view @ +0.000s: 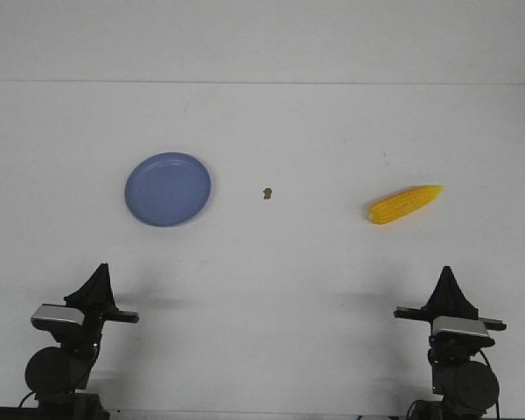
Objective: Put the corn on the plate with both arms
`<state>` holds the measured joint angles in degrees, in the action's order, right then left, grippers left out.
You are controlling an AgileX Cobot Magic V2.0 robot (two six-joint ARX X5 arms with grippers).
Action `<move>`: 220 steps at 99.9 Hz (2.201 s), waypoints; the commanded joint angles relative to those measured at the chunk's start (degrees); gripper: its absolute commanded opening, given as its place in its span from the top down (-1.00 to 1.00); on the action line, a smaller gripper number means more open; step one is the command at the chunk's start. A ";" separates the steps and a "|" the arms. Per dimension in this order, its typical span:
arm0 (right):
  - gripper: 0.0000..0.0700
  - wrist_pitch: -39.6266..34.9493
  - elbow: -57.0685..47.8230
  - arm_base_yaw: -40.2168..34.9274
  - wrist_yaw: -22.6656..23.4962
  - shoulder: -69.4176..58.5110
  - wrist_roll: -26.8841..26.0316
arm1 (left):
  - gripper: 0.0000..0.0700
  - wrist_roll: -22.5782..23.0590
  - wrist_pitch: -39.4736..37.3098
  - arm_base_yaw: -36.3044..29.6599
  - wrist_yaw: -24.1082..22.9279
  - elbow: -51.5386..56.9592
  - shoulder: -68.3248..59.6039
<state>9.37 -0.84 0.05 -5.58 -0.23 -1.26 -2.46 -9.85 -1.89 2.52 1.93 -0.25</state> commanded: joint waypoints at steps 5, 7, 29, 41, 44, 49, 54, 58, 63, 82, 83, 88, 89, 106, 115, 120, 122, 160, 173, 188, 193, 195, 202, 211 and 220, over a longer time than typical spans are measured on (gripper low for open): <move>1.00 0.52 0.13 0.02 0.13 0.15 0.66 | 0.97 -0.11 -0.59 0.00 -0.15 -1.11 0.07; 1.00 0.52 0.13 0.02 0.13 0.15 0.63 | 0.97 -0.11 -0.59 0.00 -0.13 -1.11 0.07; 1.00 0.52 0.13 0.02 0.11 0.15 0.66 | 0.97 -0.11 -0.59 0.00 -0.13 -1.11 0.07; 1.00 0.52 0.13 0.02 0.11 0.15 0.66 | 0.97 -0.11 -0.61 0.00 -0.13 -1.11 0.07; 1.00 0.52 0.13 0.02 0.11 0.15 0.63 | 0.97 -0.11 -0.61 0.00 -0.15 -1.11 0.07; 1.00 0.52 0.13 0.02 0.11 0.15 0.63 | 0.97 -0.11 -0.63 0.00 -0.13 -1.11 0.07; 1.00 0.52 0.13 0.02 0.11 0.15 0.66 | 0.97 -0.11 -0.81 0.00 -0.15 -1.11 0.07; 1.00 0.57 0.13 0.02 0.13 0.15 0.59 | 0.97 -0.17 -1.03 0.00 -0.13 -1.09 0.07; 1.00 1.03 0.13 0.02 0.17 0.15 0.33 | 0.97 -0.20 -0.98 0.00 -0.13 -0.90 0.07; 1.00 1.55 0.11 -0.04 0.02 0.15 0.20 | 0.97 -0.63 -0.68 0.00 -0.13 1.86 0.07; 1.00 1.62 0.11 -0.04 0.00 0.15 0.20 | 0.97 -0.85 -0.59 0.00 -0.13 2.14 0.07; 1.00 1.79 0.04 -0.04 0.02 0.15 0.20 | 0.97 -2.10 -0.20 0.00 -0.13 3.61 0.04; 1.00 1.75 0.02 -0.04 0.00 0.15 0.20 | 0.97 -2.27 -0.07 0.00 -0.13 3.96 0.02; 1.00 -4.33 -3.72 -0.04 -0.02 0.13 -0.26 | 0.97 -2.99 6.95 0.00 -0.13 11.61 -2.40; 1.00 -11.02 -8.46 -0.04 -0.09 -0.59 -0.50 | 0.97 -3.10 12.20 0.00 -0.15 17.29 -5.81; 1.00 -14.69 -11.63 -0.04 -0.04 -1.55 -0.98 | 0.97 -3.23 14.99 0.00 -0.15 20.83 -8.44; 1.00 -16.09 -12.98 -0.04 -0.04 -1.95 -1.01 | 0.97 -3.23 16.20 0.00 -0.15 22.36 -9.64; 1.00 -43.15 -42.45 -0.04 -0.04 -24.28 -0.92 | 0.97 -3.21 42.49 0.02 -0.15 53.33 -35.69; 1.00 -48.76 -49.33 -0.04 0.00 -32.79 -0.87 | 0.97 -3.13 49.59 0.00 -0.11 60.28 -43.12; 1.00 -50.75 -52.81 -0.04 0.00 -39.34 -0.63 | 0.97 -2.60 51.93 0.00 -0.11 63.06 -48.68; 1.00 -50.77 -52.89 -0.04 0.02 -40.79 -0.66 | 0.97 -2.60 51.78 0.00 -0.11 63.06 -49.59; 1.00 -50.82 -52.89 -0.04 0.13 -41.22 -0.68 | 0.97 -2.60 51.74 0.00 -0.11 63.06 -49.96; 1.00 -51.06 -52.89 -0.07 1.05 -42.42 -0.66 | 0.97 -2.62 51.76 0.00 -0.11 63.06 -50.75; 1.00 -51.32 -52.89 -0.11 1.51 -43.04 -0.68 | 0.97 -2.62 51.76 0.00 -0.11 63.06 -51.06; 0.92 -51.32 -52.89 -0.09 1.49 -42.95 -0.68 | 0.93 -2.69 51.74 0.00 -0.11 63.06 -51.06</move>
<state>-42.24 -52.88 0.05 -4.23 -42.94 -1.74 -5.43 42.11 -1.89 2.52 64.01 -50.83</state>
